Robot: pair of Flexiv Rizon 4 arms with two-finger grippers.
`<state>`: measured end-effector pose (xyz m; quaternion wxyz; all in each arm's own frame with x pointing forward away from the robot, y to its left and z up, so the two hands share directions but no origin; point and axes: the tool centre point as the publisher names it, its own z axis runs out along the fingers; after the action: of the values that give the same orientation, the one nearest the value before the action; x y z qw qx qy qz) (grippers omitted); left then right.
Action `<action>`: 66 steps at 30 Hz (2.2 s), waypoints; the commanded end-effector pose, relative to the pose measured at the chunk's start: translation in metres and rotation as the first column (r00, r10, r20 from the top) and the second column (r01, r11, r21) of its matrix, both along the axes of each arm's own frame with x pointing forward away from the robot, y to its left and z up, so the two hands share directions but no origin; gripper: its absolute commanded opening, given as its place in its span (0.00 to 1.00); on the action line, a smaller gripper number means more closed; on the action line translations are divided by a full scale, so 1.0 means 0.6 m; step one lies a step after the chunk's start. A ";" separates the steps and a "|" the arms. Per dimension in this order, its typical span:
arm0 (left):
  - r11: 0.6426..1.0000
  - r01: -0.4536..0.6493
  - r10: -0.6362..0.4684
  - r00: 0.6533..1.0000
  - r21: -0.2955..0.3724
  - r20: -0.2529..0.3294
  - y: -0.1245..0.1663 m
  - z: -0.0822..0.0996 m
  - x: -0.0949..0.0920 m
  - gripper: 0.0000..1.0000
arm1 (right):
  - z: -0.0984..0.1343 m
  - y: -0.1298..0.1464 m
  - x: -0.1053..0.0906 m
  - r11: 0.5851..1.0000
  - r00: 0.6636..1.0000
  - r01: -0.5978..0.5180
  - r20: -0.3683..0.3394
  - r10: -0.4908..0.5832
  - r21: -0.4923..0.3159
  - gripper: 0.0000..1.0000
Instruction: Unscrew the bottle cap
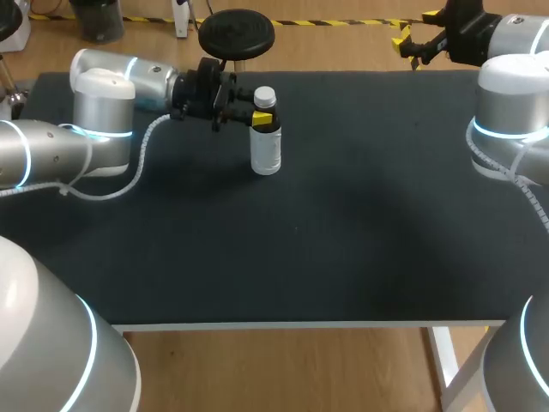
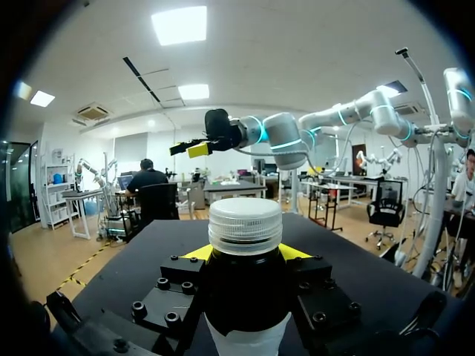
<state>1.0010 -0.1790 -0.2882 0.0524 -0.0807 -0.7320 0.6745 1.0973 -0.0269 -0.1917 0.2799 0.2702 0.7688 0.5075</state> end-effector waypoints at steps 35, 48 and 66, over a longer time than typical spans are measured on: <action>1.000 0.006 -0.006 1.000 -0.001 -0.001 0.000 -0.002 0.003 0.00 | -0.056 0.183 -0.138 0.591 0.577 -0.794 -0.129 0.807 0.144 1.00; 1.000 0.006 -0.006 1.000 -0.001 -0.001 0.000 -0.002 0.003 0.00 | -0.062 0.230 -0.166 0.695 0.687 -0.711 -0.108 0.719 0.104 1.00; 1.000 0.006 -0.006 1.000 -0.001 -0.001 0.000 -0.002 0.003 0.00 | -0.057 0.244 -0.172 0.721 0.713 -0.686 -0.104 0.693 0.101 1.00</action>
<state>1.0010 -0.1791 -0.2881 0.0526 -0.0809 -0.7319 0.6745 0.9947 0.1200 -0.2269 0.0101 0.0050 0.8165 0.5773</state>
